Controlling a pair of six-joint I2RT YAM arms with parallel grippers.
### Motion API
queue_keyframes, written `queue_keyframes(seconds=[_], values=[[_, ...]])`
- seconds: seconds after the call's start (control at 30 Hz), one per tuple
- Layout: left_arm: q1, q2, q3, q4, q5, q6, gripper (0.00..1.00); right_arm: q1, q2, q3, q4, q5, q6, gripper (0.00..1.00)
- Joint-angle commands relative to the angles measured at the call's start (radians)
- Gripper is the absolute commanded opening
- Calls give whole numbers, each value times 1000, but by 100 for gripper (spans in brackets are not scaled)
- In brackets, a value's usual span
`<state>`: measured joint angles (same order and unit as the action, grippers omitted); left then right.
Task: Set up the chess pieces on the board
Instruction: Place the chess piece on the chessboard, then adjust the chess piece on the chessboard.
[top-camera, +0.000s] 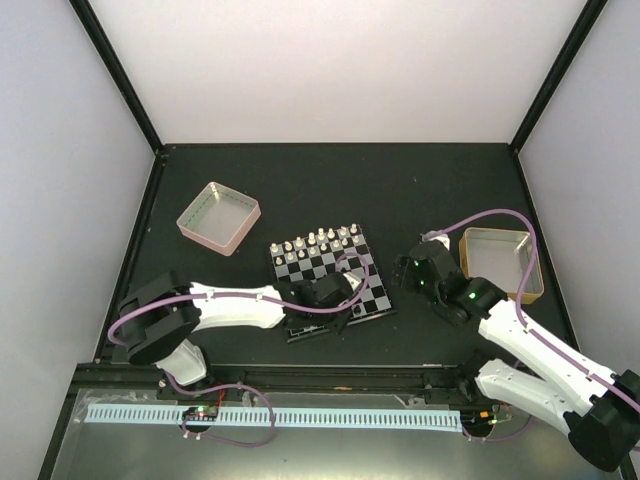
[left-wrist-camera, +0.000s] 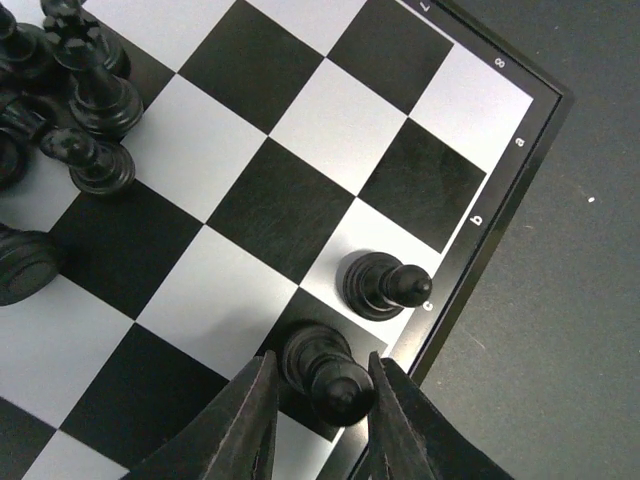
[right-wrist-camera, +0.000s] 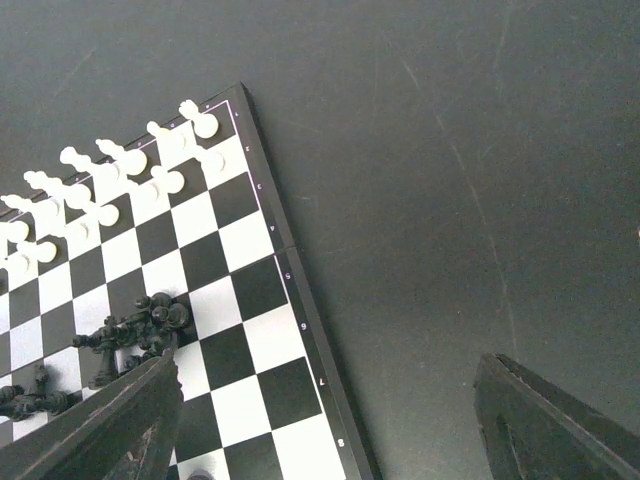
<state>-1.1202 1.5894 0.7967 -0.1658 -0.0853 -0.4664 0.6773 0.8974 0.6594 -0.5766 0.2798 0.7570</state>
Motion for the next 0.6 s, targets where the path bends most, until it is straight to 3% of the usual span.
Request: queue_keyframes(seconds=[0.0, 0.23, 0.57], values=[[12, -69, 48, -59, 9, 8, 28, -6, -3, 0, 1, -4, -13, 80], [60, -184, 17, -169, -30, -59, 39, -7, 0, -9, 17, -23, -18, 80], [106, -191, -77, -167, 64, -88, 40, -6, 28, -7, 24, -45, -18, 80]])
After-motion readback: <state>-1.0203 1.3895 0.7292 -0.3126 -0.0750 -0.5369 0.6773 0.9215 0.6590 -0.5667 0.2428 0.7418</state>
